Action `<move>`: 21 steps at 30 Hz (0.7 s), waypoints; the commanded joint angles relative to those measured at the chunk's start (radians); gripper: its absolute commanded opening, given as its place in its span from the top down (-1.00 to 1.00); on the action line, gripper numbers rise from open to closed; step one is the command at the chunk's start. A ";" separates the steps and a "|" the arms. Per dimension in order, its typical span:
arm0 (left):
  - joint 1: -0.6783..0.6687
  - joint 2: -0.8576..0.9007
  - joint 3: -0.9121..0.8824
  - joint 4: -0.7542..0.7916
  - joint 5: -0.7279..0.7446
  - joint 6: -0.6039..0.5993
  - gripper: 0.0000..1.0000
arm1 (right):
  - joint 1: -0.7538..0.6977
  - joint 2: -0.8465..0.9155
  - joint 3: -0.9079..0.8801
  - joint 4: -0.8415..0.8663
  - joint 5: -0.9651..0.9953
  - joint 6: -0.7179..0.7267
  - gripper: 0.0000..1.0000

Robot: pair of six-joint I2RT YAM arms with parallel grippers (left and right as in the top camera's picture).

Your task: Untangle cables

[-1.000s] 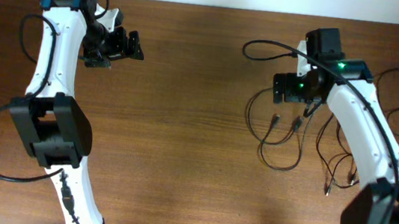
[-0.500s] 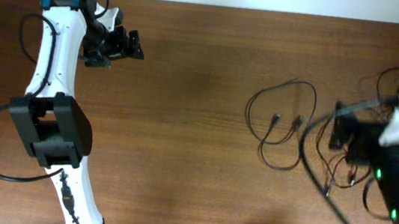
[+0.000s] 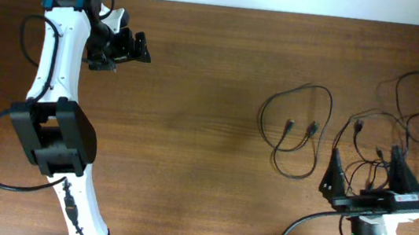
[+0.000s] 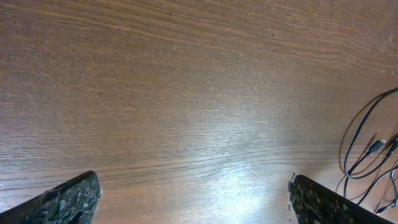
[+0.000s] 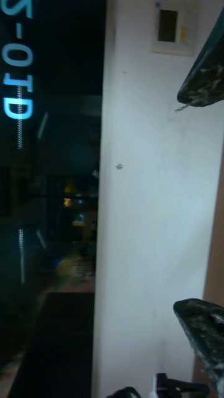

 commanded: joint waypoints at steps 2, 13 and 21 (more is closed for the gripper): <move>0.002 -0.001 0.013 -0.001 -0.004 0.023 -0.98 | -0.006 -0.070 -0.141 0.009 -0.009 -0.004 -0.97; 0.002 -0.001 0.013 -0.001 -0.003 0.023 -0.98 | -0.005 -0.100 -0.286 -0.105 -0.010 0.000 -0.97; 0.002 -0.001 0.013 -0.001 -0.004 0.023 -0.98 | -0.005 -0.100 -0.286 -0.256 -0.009 0.003 -0.97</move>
